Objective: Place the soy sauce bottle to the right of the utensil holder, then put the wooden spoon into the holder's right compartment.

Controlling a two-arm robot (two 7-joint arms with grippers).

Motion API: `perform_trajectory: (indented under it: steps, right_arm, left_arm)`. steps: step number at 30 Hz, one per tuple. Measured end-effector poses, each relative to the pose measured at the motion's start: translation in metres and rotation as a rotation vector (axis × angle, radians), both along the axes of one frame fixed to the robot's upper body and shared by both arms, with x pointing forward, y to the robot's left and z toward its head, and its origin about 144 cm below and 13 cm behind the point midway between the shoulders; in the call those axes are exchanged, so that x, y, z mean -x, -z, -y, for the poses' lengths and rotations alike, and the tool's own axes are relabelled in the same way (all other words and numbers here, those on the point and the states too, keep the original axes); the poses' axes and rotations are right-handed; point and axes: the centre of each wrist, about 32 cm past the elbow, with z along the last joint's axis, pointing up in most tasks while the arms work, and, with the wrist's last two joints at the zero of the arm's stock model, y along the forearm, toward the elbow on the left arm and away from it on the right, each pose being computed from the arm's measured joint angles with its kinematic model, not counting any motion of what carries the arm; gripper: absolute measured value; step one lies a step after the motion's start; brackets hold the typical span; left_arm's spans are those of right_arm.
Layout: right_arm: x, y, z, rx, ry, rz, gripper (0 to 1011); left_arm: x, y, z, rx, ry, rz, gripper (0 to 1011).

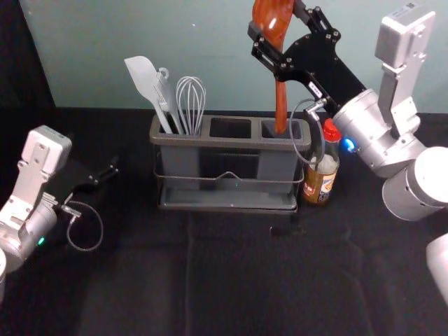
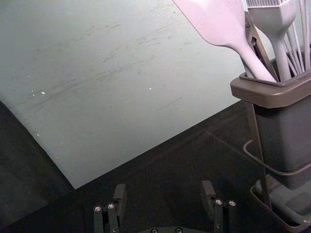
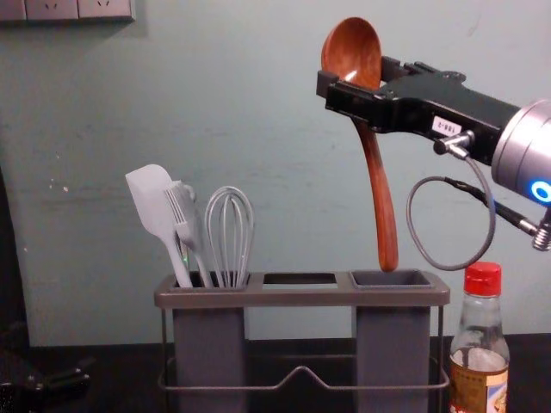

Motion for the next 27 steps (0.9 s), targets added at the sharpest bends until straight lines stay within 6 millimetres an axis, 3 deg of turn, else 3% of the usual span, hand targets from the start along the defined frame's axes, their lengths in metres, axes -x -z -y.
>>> perform_trajectory:
  steps: [27]
  right_arm:
    - [-0.017, 0.013, 0.001, 0.039, 0.019, -0.015, 815]
  left_arm:
    - [0.0, 0.0, 0.0, 0.0, 0.0, 0.0, 1005]
